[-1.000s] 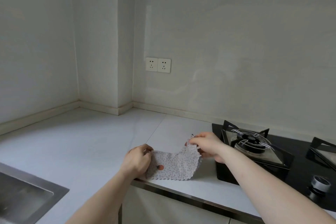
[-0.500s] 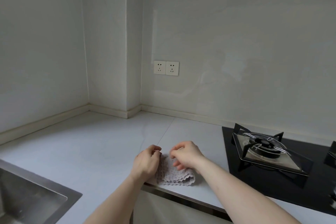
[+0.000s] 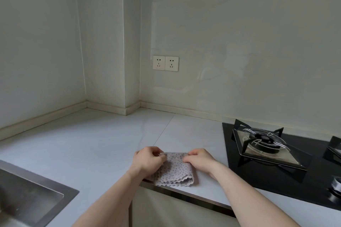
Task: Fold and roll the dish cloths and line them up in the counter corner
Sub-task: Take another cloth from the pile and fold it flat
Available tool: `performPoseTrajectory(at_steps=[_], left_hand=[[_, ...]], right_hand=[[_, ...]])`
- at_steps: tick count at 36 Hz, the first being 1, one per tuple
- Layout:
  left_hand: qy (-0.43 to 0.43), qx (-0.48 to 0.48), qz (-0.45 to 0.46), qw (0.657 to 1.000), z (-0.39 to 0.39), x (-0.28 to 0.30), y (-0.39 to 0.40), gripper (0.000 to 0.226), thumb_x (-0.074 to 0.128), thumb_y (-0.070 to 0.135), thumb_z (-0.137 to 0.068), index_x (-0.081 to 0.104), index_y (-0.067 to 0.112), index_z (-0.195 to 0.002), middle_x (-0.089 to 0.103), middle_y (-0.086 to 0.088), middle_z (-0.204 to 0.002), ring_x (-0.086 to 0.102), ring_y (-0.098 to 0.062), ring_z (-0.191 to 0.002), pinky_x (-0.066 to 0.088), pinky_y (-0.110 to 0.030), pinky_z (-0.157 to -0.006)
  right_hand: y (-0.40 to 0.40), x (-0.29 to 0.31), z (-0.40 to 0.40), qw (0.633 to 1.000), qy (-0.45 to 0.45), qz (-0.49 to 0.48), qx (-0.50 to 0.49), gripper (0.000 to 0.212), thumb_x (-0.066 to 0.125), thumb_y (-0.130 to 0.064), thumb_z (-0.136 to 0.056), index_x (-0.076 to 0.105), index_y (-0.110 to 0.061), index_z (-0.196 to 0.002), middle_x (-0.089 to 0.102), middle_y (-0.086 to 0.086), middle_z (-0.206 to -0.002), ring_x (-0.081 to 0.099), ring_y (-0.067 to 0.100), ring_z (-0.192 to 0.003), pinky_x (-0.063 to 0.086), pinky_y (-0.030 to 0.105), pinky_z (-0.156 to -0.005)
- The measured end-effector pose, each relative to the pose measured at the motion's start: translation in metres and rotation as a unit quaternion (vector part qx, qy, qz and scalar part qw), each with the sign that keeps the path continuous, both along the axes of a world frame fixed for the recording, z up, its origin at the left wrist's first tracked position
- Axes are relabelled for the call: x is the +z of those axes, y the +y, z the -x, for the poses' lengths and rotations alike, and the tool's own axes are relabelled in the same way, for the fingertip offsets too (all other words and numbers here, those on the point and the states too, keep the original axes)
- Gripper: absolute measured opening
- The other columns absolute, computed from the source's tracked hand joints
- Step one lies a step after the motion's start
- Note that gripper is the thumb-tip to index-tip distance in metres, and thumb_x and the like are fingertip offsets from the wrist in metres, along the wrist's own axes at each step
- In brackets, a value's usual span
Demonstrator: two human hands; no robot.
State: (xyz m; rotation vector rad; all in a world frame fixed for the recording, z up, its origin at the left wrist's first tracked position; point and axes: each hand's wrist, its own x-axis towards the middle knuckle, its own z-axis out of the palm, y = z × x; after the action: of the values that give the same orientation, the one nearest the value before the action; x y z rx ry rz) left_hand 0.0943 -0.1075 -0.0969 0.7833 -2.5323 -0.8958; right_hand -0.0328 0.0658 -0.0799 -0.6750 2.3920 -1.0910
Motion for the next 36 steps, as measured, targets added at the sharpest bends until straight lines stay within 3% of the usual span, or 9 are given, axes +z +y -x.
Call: performPoseTrajectory(at_steps=[5, 10, 17, 21, 23, 26, 32, 36], left_hand=[[0.044, -0.009, -0.064, 0.997, 0.000, -0.001, 0.000, 0.017, 0.059, 0.043, -0.068, 0.071, 0.034, -0.076, 0.069, 0.015, -0.066, 0.065, -0.009, -0.077, 0.051, -0.027, -0.074], [0.117, -0.028, -0.095, 0.988, -0.005, -0.002, 0.002, 0.011, 0.067, 0.020, -0.083, 0.073, 0.028, -0.079, 0.061, 0.009, -0.052, 0.051, -0.003, -0.049, 0.043, -0.023, -0.056], [0.158, -0.050, -0.123, 0.978, -0.009, 0.003, 0.009, 0.006, 0.068, 0.017, -0.090, 0.072, 0.021, -0.090, 0.077, 0.005, -0.073, 0.064, -0.006, -0.059, 0.051, -0.023, -0.062], [0.175, -0.058, -0.116, 0.976, -0.011, 0.004, 0.010, 0.003, 0.070, 0.021, -0.092, 0.072, 0.021, -0.090, 0.078, 0.008, -0.079, 0.067, -0.009, -0.066, 0.055, -0.028, -0.063], [0.176, -0.056, -0.103, 0.977, -0.012, 0.004, 0.011, 0.008, 0.070, 0.017, -0.091, 0.073, 0.023, -0.089, 0.077, 0.013, -0.081, 0.070, -0.005, -0.072, 0.054, -0.020, -0.065], [0.176, -0.062, -0.089, 0.978, -0.011, 0.003, 0.010, 0.015, 0.069, 0.010, -0.090, 0.074, 0.024, -0.086, 0.076, 0.016, -0.079, 0.069, 0.002, -0.075, 0.050, -0.011, -0.065], [0.127, -0.048, -0.081, 0.987, -0.010, 0.002, 0.007, 0.013, 0.069, 0.016, -0.088, 0.071, 0.025, -0.079, 0.075, 0.017, -0.083, 0.069, 0.001, -0.081, 0.056, -0.027, -0.079], [0.084, -0.040, -0.069, 0.993, -0.010, 0.000, 0.005, 0.016, 0.066, 0.020, -0.079, 0.067, 0.036, -0.075, 0.072, 0.019, -0.077, 0.067, -0.007, -0.078, 0.051, -0.027, -0.073]], right_hand=[[0.004, -0.006, -0.002, 0.998, 0.017, 0.056, -0.008, 0.025, 0.079, -0.030, -0.073, 0.067, -0.020, -0.092, 0.072, -0.002, -0.098, 0.067, 0.017, -0.097, 0.055, 0.040, -0.095], [0.010, -0.019, -0.009, 0.985, 0.051, 0.159, -0.042, 0.022, 0.082, -0.022, -0.076, 0.063, -0.022, -0.088, 0.073, -0.005, -0.095, 0.068, 0.015, -0.094, 0.058, 0.038, -0.086], [0.012, -0.020, -0.016, 0.966, 0.107, 0.231, -0.052, 0.030, 0.078, -0.013, -0.084, 0.069, -0.038, -0.096, 0.071, -0.009, -0.095, 0.070, 0.017, -0.080, 0.061, 0.034, -0.073], [0.012, -0.020, -0.019, 0.959, 0.125, 0.247, -0.064, 0.021, 0.074, -0.012, -0.086, 0.074, -0.033, -0.086, 0.075, -0.012, -0.085, 0.072, 0.010, -0.076, 0.060, 0.025, -0.064], [0.013, -0.020, -0.020, 0.958, 0.140, 0.241, -0.070, 0.018, 0.074, -0.012, -0.086, 0.074, -0.030, -0.084, 0.075, -0.013, -0.081, 0.071, 0.006, -0.073, 0.058, 0.022, -0.061], [0.011, -0.022, -0.020, 0.959, 0.158, 0.225, -0.072, 0.016, 0.075, -0.014, -0.085, 0.074, -0.030, -0.084, 0.074, -0.013, -0.081, 0.070, 0.006, -0.075, 0.061, 0.028, -0.066], [0.008, -0.028, -0.020, 0.960, 0.189, 0.199, -0.053, 0.026, 0.069, -0.004, -0.084, 0.065, -0.028, -0.076, 0.073, -0.008, -0.092, 0.069, 0.007, -0.081, 0.059, 0.032, -0.079], [0.008, -0.029, -0.022, 0.962, 0.214, 0.169, -0.030, 0.022, 0.062, -0.001, -0.081, 0.059, -0.023, -0.078, 0.070, -0.004, -0.099, 0.067, 0.013, -0.089, 0.055, 0.032, -0.082]])
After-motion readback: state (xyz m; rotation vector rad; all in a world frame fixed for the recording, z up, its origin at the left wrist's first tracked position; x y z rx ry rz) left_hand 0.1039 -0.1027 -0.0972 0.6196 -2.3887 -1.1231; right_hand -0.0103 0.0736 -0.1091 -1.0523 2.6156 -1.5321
